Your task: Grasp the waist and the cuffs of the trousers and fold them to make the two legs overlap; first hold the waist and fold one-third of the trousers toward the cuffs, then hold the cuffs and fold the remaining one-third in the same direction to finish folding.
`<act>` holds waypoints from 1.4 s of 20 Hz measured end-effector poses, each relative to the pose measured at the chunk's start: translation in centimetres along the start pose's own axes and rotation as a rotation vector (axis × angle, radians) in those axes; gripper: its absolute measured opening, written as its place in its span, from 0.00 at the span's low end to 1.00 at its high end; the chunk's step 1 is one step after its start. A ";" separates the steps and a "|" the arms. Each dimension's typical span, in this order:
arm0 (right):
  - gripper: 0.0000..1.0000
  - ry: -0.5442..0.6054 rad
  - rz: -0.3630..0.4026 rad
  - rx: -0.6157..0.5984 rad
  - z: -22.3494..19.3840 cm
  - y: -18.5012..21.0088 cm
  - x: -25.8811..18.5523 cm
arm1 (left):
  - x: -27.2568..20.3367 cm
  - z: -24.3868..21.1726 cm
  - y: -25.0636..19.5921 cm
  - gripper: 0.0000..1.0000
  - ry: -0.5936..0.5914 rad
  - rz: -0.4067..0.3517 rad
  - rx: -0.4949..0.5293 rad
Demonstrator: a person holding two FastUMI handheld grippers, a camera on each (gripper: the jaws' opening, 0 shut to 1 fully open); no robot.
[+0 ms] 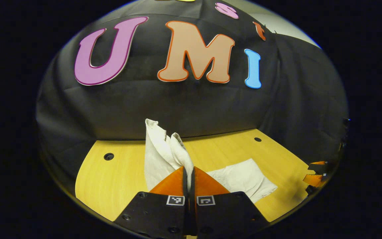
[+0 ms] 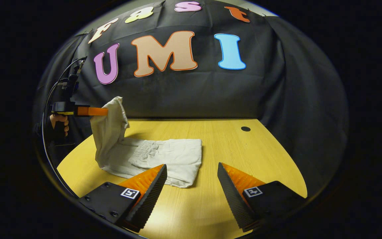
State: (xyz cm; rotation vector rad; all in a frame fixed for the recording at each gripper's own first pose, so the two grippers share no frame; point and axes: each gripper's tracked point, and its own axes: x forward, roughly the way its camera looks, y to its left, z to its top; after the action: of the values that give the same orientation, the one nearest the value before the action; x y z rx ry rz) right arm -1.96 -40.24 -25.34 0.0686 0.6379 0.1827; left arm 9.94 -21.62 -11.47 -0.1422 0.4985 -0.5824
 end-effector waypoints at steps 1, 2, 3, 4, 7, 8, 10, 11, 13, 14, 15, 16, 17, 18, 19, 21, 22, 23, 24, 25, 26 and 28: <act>0.98 0.000 -0.004 0.004 0.0 -0.6 -0.2 | 0.5 0.2 -1.2 0.00 -0.003 -0.014 0.000; 0.98 -0.001 -0.009 0.008 -0.1 -1.2 -0.4 | 1.0 0.4 -2.2 0.00 -0.004 -0.028 0.000; 0.98 -0.002 -0.015 0.012 -0.1 -1.8 -0.6 | 1.3 0.5 -3.2 0.00 -0.004 -0.040 0.003; 0.99 -0.001 -0.020 0.016 -0.1 -2.3 -0.7 | 1.8 0.7 -4.2 0.00 -0.003 -0.052 0.009; 0.99 -0.005 -0.033 0.024 -0.1 -4.0 -1.1 | 3.4 0.9 -7.2 0.00 0.002 -0.085 0.023; 0.98 -0.004 -0.036 0.027 -0.2 -4.4 -1.2 | 3.9 1.0 -8.2 0.00 0.004 -0.097 0.024; 0.98 -0.002 -0.043 0.033 -0.3 -5.6 -1.4 | 4.9 0.8 -10.5 0.00 0.014 -0.122 0.032; 0.98 -0.002 -0.046 0.037 -0.4 -6.2 -1.4 | 5.3 0.6 -11.7 0.00 0.020 -0.137 0.040; 0.98 0.000 -0.051 0.043 -0.6 -7.1 -1.4 | 6.2 0.2 -14.3 0.00 0.025 -0.169 0.055; 0.98 0.001 -0.053 0.045 -0.7 -7.5 -1.4 | 6.6 0.0 -15.5 0.00 0.029 -0.187 0.062; 0.98 0.001 -0.053 0.047 -0.6 -7.9 -1.3 | 7.1 -0.3 -16.9 0.00 0.030 -0.202 0.072; 0.96 0.001 -0.052 0.049 -0.7 -8.2 -1.3 | 7.4 -0.8 -18.0 0.00 0.035 -0.213 0.081; 0.96 0.000 -0.051 0.049 -0.6 -8.5 -1.2 | 7.9 -1.5 -19.0 0.00 0.042 -0.223 0.088; 0.98 -0.001 -0.048 0.050 -0.6 -8.7 -1.1 | 8.2 -2.4 -19.9 0.00 0.052 -0.232 0.092; 0.98 -0.001 -0.044 0.051 -0.5 -8.9 -1.0 | 8.7 -3.3 -20.7 0.00 0.066 -0.233 0.094; 0.99 -0.006 -0.035 0.051 -0.2 -9.1 -0.9 | 9.3 -5.3 -21.6 0.00 0.087 -0.219 0.115; 0.99 -0.009 -0.029 0.051 -0.1 -9.2 -0.7 | 9.5 -6.2 -21.8 0.00 0.096 -0.210 0.127; 0.99 -0.013 -0.025 0.049 0.1 -9.3 -0.6 | 9.4 -7.1 -22.4 0.04 0.108 -0.218 0.130; 0.99 -0.018 -0.019 0.046 0.5 -9.2 -0.5 | 9.4 -7.8 -22.9 0.04 0.113 -0.221 0.133; 0.99 -0.025 -0.010 0.042 0.9 -9.1 -0.3 | 9.0 -8.0 -23.5 0.24 0.106 -0.233 0.130; 0.99 -0.034 -0.001 0.038 1.1 -8.9 -0.1 | 8.5 -8.1 -23.8 0.34 0.093 -0.233 0.128; 0.99 -0.053 0.019 0.030 2.2 -8.2 0.1 | 7.0 -7.3 -23.4 0.78 0.049 -0.203 0.136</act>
State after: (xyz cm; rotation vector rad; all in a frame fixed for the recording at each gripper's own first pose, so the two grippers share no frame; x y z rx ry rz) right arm 0.65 -48.30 -24.64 0.1084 0.5879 0.1890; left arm -0.05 -44.85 -14.46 -0.0497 0.4941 -0.8181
